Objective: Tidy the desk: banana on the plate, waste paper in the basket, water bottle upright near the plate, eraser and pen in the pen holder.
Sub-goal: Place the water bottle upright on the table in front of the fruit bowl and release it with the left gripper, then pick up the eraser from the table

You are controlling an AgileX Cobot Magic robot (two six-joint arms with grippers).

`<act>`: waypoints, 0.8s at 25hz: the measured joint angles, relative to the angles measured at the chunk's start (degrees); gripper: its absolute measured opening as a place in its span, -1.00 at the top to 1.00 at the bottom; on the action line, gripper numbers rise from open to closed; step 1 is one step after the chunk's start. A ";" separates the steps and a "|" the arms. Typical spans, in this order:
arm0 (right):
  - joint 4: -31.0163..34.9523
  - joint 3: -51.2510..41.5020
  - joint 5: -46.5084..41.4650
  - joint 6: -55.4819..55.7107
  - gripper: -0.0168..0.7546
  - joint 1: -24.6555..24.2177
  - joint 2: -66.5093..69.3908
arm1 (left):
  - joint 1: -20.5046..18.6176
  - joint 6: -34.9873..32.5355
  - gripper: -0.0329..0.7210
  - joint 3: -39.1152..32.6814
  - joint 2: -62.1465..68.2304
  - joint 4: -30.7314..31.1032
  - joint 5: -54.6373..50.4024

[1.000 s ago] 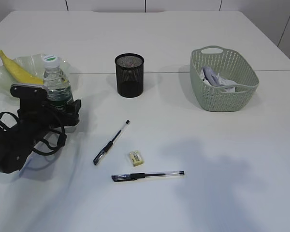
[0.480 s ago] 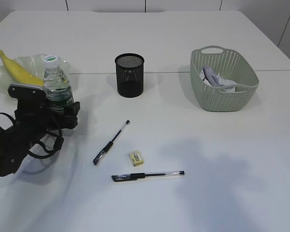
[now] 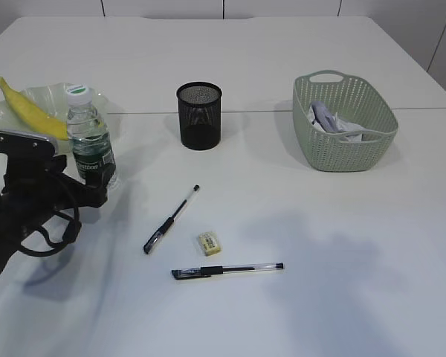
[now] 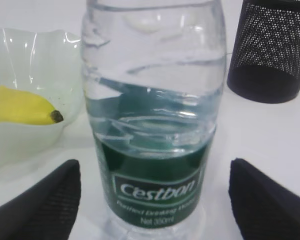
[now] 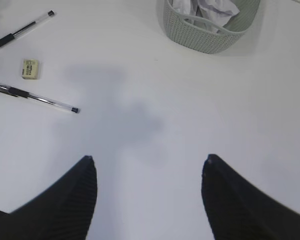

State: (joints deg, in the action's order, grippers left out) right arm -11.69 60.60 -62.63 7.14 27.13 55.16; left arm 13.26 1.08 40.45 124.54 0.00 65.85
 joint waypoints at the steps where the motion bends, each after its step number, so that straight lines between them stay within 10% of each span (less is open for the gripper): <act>1: 0.00 0.00 0.10 0.00 -0.32 0.00 0.00 | 0.00 0.00 -0.91 -1.06 -0.62 0.00 0.00; 20: 0.15 0.00 0.50 -0.12 -0.32 0.00 0.00 | 0.00 -0.02 -0.81 -18.65 -28.51 0.30 -1.82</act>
State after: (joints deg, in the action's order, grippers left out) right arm -11.54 60.60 -62.12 7.02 27.13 55.16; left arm 13.26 1.06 21.80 96.03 0.30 64.04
